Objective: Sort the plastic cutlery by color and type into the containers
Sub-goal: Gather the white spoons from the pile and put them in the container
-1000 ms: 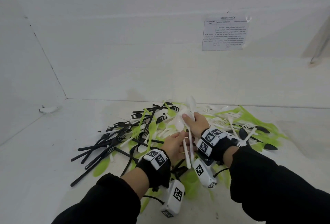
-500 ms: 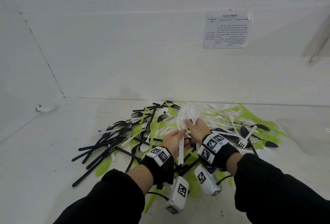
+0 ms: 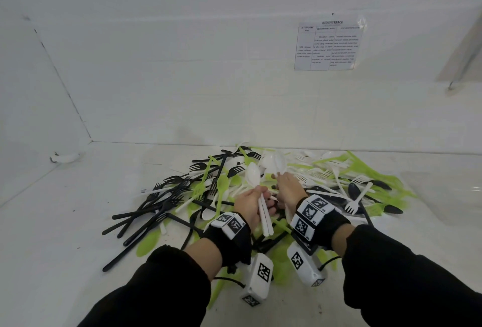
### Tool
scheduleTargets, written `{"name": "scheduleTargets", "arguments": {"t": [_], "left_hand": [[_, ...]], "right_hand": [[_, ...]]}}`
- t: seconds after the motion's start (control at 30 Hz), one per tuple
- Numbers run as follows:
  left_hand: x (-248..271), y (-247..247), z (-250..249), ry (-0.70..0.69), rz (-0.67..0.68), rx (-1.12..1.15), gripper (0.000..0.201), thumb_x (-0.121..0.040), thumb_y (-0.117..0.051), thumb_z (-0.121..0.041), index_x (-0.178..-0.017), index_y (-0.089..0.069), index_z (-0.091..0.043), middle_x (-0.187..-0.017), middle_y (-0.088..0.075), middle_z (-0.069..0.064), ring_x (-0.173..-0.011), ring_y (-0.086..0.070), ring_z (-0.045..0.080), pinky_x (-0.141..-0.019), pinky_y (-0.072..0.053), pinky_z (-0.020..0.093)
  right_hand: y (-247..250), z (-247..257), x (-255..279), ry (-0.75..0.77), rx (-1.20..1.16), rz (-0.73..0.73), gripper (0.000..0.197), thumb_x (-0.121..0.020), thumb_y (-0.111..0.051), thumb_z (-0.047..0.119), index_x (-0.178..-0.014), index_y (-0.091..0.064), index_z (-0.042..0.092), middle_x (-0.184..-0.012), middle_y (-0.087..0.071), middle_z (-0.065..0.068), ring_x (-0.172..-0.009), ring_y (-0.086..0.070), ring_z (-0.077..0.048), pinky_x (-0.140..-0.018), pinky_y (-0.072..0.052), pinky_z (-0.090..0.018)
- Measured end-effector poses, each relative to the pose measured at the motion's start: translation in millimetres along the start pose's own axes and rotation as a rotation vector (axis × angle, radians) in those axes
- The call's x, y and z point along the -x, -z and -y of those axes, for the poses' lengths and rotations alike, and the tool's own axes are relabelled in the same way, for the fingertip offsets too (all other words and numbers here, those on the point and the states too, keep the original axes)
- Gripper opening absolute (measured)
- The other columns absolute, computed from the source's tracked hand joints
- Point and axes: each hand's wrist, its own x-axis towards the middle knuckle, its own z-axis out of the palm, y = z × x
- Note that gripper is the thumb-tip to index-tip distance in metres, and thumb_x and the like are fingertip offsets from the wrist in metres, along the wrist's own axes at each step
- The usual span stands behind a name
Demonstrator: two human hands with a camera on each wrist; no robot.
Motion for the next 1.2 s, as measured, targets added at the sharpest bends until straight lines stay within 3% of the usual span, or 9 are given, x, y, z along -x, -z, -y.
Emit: {"name": "scheduleTargets", "arguments": {"t": [0.13,0.3,0.47,0.6,0.73,0.8,0.9,1.0,1.2], "left_hand": [[-7,3,-3,-0.019,-0.038,0.015,0.023,-0.099,-0.045,-0.015,-0.091,-0.062,-0.002,-0.088,-0.064,0.016,-0.073,-0.062,0.025,-0.054,-0.056,0.033],[-6,3,-3,-0.019,-0.013,0.006,0.026,-0.1,-0.043,-0.016,-0.104,-0.06,0.003,-0.099,-0.065,0.023,-0.078,-0.064,0.028,-0.054,-0.058,0.034],[-9,4,6,-0.015,-0.059,-0.039,0.024,-0.099,-0.044,-0.013,-0.1,-0.061,0.003,-0.09,-0.065,0.018,-0.074,-0.063,0.025,-0.054,-0.056,0.031],[-11,3,6,-0.054,-0.079,-0.018,0.025,-0.098,-0.046,-0.01,-0.081,-0.061,-0.001,-0.086,-0.063,0.021,-0.077,-0.061,0.028,-0.078,-0.052,0.038],[-12,7,4,-0.04,-0.054,0.003,0.022,-0.099,-0.044,-0.011,-0.086,-0.06,-0.001,-0.08,-0.063,0.014,-0.061,-0.064,0.017,-0.057,-0.053,0.028],[-13,11,2,-0.022,-0.06,-0.006,0.02,-0.099,-0.045,-0.013,-0.093,-0.06,-0.002,-0.079,-0.062,0.012,-0.061,-0.062,0.018,-0.056,-0.051,0.028],[-10,19,-7,-0.003,-0.093,-0.011,0.02,-0.099,-0.046,-0.014,-0.106,-0.06,-0.001,-0.079,-0.061,0.012,-0.066,-0.057,0.021,-0.055,-0.049,0.03],[-12,32,-21,-0.014,-0.191,0.019,0.017,-0.097,-0.046,-0.01,-0.09,-0.059,-0.001,-0.077,-0.06,0.011,-0.061,-0.056,0.021,-0.047,-0.048,0.028],[-22,77,-58,-0.061,-0.417,-0.006,0.025,-0.091,-0.051,-0.009,-0.068,-0.057,-0.003,-0.047,-0.055,0.003,-0.031,-0.043,0.012,-0.042,-0.034,0.019]], "right_hand": [[-5,-2,8,0.094,0.085,0.02,0.028,-0.095,-0.043,0.015,-0.117,-0.059,0.008,-0.104,-0.063,-0.006,-0.103,-0.059,-0.024,-0.095,-0.045,-0.035],[-9,-9,13,0.079,0.073,-0.062,0.024,-0.09,-0.057,0.025,-0.108,-0.06,0.01,-0.073,-0.055,0.008,-0.081,-0.056,-0.017,-0.078,-0.045,-0.024],[-11,-5,18,0.079,0.24,-0.081,0.023,-0.091,-0.054,0.024,-0.105,-0.063,0.008,-0.102,-0.066,-0.006,-0.099,-0.059,-0.02,-0.084,-0.04,-0.023],[-14,-1,20,0.077,0.226,-0.102,0.026,-0.093,-0.052,0.021,-0.113,-0.059,0.007,-0.112,-0.065,-0.009,-0.107,-0.058,-0.022,-0.085,-0.038,-0.021],[-14,2,18,0.109,0.299,-0.076,0.027,-0.094,-0.051,0.023,-0.113,-0.062,0.008,-0.114,-0.065,-0.007,-0.109,-0.058,-0.02,-0.08,-0.036,-0.017],[-15,3,17,0.125,0.293,-0.059,0.024,-0.093,-0.053,0.022,-0.111,-0.063,0.008,-0.109,-0.067,-0.008,-0.105,-0.059,-0.02,-0.074,-0.033,-0.015],[-25,5,12,0.219,0.388,0.023,0.022,-0.091,-0.053,0.022,-0.106,-0.066,0.01,-0.107,-0.064,-0.008,-0.106,-0.057,-0.022,-0.085,-0.038,-0.021],[-37,13,-1,0.286,0.483,0.014,0.024,-0.092,-0.048,0.022,-0.106,-0.067,0.015,-0.111,-0.056,-0.009,-0.11,-0.051,-0.026,-0.092,-0.039,-0.028],[-77,39,-19,0.507,0.819,0.504,0.043,-0.087,-0.041,-0.006,-0.123,-0.06,0.009,-0.134,-0.05,-0.012,-0.124,-0.047,-0.026,-0.105,-0.034,-0.03]]}}
